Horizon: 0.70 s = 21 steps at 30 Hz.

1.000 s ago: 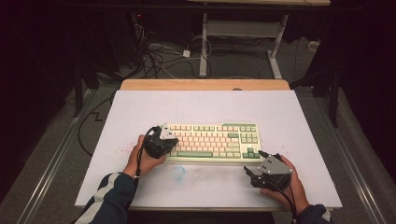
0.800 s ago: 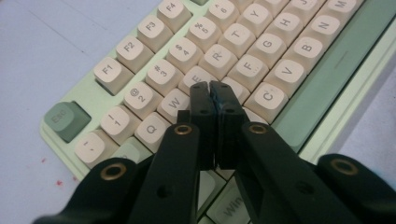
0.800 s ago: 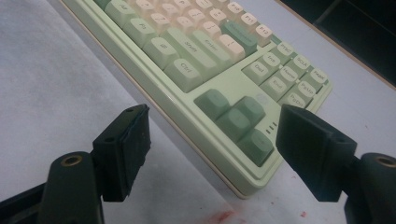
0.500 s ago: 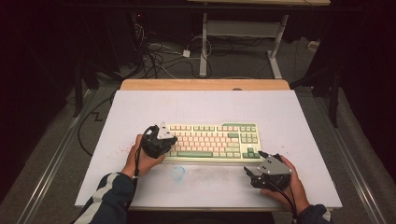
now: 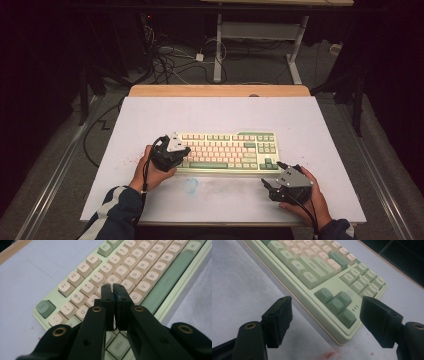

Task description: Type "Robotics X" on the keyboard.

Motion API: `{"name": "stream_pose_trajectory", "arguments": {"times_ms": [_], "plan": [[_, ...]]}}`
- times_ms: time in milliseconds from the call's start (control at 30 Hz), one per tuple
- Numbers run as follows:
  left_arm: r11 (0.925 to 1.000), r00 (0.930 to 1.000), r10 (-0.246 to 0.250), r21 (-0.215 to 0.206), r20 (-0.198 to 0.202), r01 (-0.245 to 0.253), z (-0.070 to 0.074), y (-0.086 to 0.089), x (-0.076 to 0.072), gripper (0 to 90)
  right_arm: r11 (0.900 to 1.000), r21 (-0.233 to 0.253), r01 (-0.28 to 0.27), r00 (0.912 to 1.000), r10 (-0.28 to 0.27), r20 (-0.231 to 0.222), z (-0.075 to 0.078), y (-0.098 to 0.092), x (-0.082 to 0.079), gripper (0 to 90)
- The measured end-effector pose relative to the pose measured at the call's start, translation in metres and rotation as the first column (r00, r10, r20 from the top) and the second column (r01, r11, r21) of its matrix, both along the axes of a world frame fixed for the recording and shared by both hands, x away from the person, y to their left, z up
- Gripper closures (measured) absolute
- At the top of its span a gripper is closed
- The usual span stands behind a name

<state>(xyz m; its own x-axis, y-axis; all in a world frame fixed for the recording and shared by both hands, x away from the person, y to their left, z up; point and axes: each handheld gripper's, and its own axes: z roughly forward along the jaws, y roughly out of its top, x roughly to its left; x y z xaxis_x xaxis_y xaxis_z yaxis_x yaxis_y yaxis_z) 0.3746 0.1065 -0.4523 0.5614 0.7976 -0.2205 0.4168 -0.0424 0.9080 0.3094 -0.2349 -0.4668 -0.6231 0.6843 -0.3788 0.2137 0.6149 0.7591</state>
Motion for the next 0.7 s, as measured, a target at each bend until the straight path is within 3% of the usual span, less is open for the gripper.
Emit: {"name": "stream_pose_trajectory", "arguments": {"times_ms": [433,700], "plan": [[0.9999,0.9998,-0.016,0.004,0.012,0.016,0.003,0.012,-0.019,84.7,1.0,0.002,0.002,1.0,-0.002,0.006,0.001,-0.002,0.0,26.9],[0.9985,0.9983,-0.055,-0.001,0.022,0.055,0.007,0.004,-0.027,84.9,1.0,-0.001,0.001,1.0,-0.001,0.005,0.001,-0.001,-0.001,26.9]]}}
